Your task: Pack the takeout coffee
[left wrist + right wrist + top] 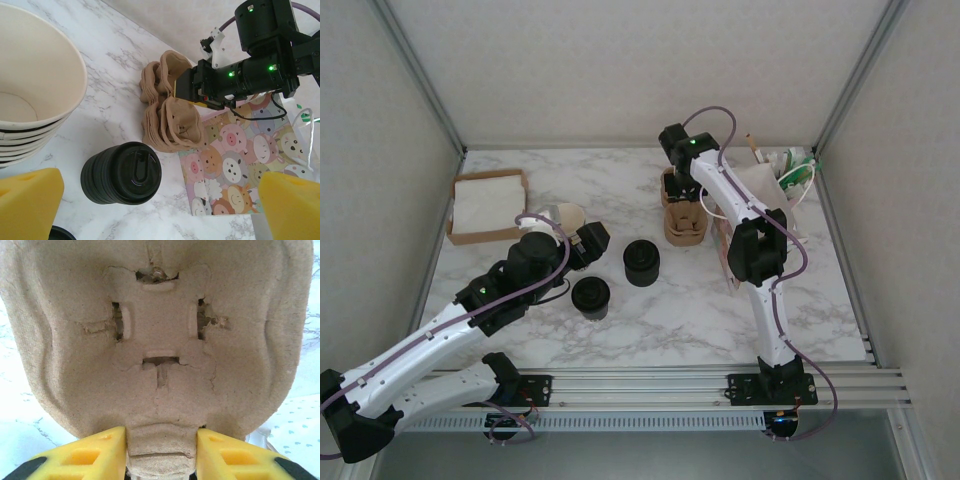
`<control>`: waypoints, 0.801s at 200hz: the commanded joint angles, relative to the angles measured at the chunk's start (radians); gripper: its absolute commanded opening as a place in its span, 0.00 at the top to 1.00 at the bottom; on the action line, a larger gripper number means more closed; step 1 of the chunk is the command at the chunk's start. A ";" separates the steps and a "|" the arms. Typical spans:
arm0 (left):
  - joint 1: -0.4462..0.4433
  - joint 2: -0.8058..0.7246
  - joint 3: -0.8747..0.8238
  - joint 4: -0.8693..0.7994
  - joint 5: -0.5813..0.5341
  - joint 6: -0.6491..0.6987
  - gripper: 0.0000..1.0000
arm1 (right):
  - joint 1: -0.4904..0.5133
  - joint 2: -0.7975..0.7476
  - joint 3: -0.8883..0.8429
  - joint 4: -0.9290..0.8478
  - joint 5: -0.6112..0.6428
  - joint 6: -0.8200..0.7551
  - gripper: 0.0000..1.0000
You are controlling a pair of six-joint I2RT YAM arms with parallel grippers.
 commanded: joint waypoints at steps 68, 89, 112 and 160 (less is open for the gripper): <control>0.009 -0.017 -0.018 0.014 0.003 -0.011 0.00 | 0.005 0.018 -0.012 0.008 -0.006 0.002 0.55; 0.009 -0.018 -0.021 0.013 0.001 -0.013 0.00 | 0.006 0.019 -0.013 0.009 -0.007 0.003 0.56; 0.009 -0.024 -0.023 0.011 -0.003 -0.014 0.01 | 0.005 0.028 -0.012 0.007 -0.006 0.003 0.54; 0.009 -0.025 -0.026 0.011 -0.004 -0.013 0.00 | 0.003 0.063 -0.003 0.001 -0.009 0.008 0.55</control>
